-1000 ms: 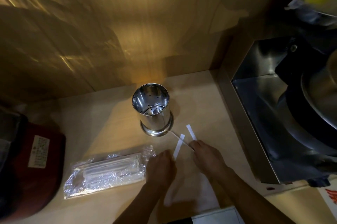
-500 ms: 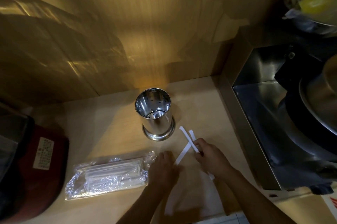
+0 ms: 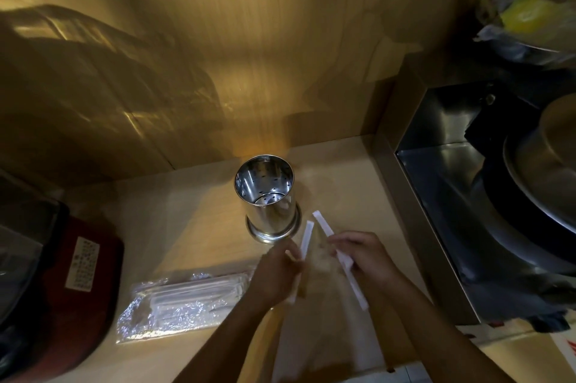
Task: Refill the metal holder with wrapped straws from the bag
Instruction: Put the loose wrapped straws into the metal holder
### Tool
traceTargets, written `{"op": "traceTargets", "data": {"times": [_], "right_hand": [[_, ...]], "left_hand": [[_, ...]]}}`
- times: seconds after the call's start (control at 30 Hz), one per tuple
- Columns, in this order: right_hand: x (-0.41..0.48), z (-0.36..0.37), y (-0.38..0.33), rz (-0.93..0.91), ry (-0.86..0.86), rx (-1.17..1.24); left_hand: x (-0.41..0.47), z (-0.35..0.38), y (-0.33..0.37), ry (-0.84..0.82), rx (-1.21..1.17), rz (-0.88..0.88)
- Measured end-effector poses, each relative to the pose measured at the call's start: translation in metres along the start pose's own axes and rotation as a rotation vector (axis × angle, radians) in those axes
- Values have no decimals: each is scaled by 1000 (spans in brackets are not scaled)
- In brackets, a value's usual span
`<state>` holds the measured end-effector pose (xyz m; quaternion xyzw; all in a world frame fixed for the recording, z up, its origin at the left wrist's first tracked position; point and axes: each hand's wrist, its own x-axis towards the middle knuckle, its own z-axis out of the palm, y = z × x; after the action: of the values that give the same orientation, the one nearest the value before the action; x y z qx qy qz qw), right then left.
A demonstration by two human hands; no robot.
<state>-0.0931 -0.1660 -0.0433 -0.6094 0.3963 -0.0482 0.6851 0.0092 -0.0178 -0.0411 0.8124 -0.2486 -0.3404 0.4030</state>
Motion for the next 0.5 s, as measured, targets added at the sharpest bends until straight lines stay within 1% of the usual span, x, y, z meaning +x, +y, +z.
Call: {"op": "traceTargets", "data": {"times": [0.07, 0.13, 0.2, 0.27, 0.33, 0.37, 0.43, 0.5], "right_hand": [[-1, -2, -14, -23, -77, 165], [-2, -7, -25, -86, -175, 321], [-4, -10, -37, -169, -203, 392], [-4, -10, -47, -263, -85, 356], [-5, -10, -57, -369, 73, 262], [-6, -9, -62, -420, 125, 229], [-10, -7, -74, -509, 200, 184], [-17, -3, -89, -586, 235, 132]], "left_hand": [[-2, -10, 15, -39, -204, 47], [-5, -19, 29, -48, -251, 48], [-9, -24, 39, -64, -343, 67], [-15, -28, 47, -41, -399, 100], [-20, -33, 57, 74, -381, 141], [-23, -36, 63, 130, -381, 171], [-27, -44, 74, 215, -383, 248], [-30, -56, 84, 303, -342, 315]]}}
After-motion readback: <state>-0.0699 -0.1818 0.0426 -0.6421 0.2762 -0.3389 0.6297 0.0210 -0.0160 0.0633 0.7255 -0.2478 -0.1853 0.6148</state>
